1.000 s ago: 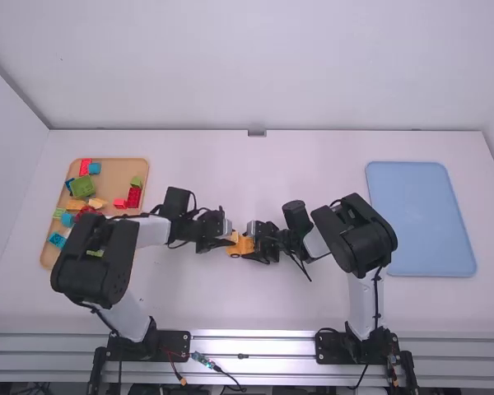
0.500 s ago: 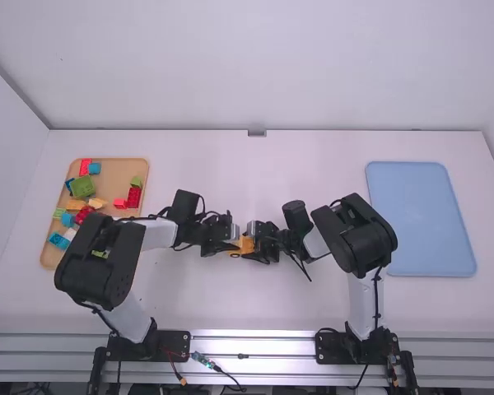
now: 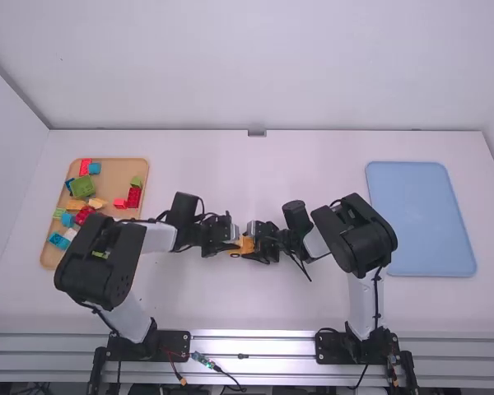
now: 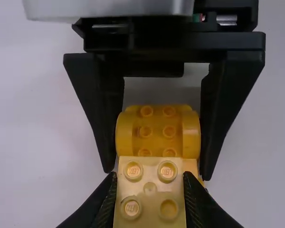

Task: Assemble lego blocks to make yellow taxi

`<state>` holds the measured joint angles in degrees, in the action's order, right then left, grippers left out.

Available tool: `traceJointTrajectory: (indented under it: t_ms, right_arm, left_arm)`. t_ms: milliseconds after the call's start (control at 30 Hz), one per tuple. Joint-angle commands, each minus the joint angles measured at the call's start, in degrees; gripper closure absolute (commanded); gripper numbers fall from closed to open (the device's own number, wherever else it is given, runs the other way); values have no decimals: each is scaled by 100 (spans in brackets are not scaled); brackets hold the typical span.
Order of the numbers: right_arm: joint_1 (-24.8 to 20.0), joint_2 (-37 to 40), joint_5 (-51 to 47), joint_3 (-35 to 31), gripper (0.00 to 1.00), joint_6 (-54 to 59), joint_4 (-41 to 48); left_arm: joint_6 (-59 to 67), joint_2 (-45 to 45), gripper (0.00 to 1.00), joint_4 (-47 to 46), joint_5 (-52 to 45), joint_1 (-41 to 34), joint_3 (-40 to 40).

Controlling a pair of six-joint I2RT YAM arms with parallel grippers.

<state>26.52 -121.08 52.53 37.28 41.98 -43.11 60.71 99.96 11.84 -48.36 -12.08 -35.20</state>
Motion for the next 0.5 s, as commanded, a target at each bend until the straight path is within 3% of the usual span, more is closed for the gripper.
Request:
traceJointTrajectory:
  t_ms: [0,467]
  right_arm:
    - [11,-63,15,28,35,-15,9]
    - [11,-63,13,28,35,-13,4]
  left_arm:
    - [-267,-78,89,48,-46,-31,136]
    - [-15,-78,93,-691,-4,-44,-177]
